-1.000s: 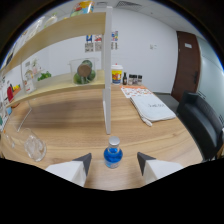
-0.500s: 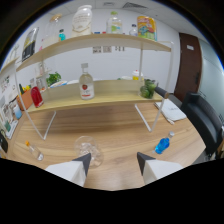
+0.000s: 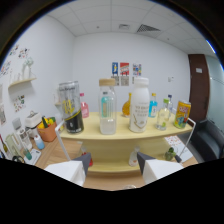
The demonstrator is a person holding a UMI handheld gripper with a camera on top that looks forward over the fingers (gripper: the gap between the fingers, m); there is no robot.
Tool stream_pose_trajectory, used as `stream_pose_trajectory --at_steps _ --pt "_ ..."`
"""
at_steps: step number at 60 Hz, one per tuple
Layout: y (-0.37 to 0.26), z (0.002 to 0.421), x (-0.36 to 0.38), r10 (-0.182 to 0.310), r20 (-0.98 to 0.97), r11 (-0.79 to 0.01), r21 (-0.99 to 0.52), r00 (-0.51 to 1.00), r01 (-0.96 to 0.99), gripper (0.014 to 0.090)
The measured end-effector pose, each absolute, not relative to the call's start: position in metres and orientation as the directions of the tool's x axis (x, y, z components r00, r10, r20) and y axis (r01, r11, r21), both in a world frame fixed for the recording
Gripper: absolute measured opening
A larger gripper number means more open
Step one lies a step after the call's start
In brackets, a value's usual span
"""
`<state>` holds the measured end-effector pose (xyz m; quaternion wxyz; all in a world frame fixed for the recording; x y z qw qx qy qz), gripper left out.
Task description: Make me a cup of Mount Fuji.
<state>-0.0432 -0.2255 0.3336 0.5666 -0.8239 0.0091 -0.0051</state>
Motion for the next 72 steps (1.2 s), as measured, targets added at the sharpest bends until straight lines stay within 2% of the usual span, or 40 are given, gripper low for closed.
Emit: stream_pose_trajectory --at_steps 7,12,22,25,29,33,45,60,66,72 --pt "-0.192 0.387 -0.057 -0.001 0.008 -0.245 -0.969 1.000 0.007 0.0865" --pt "-0.163 0.397 -0.061 -0.002 0.008 -0.229 -0.973 1.000 0.007 0.0859" --pt "-0.119 0.389 -0.058 -0.035 -0.026 -0.227 -0.973 0.999 -0.033 0.0764" --pt "-0.110 0.393 -0.058 -0.043 -0.028 -0.223 -0.974 0.999 -0.037 0.0695" --pt "-0.104 0.392 -0.053 -0.063 -0.023 -0.216 -0.976 0.998 -0.037 0.0558" --pt "-0.099 0.393 -0.054 -0.057 -0.030 -0.215 -0.976 0.998 -0.041 0.0430" --pt "-0.102 0.396 -0.055 -0.062 -0.008 -0.222 -0.975 0.998 -0.021 0.0407" --pt "-0.150 0.423 -0.066 -0.003 -0.013 -0.134 -0.991 1.000 -0.014 0.0394" --pt "-0.180 0.407 -0.068 0.021 -0.038 -0.121 -0.992 0.999 -0.035 0.0393" --pt "-0.204 0.354 -0.070 0.035 -0.056 -0.166 -0.985 0.998 -0.049 0.0393"
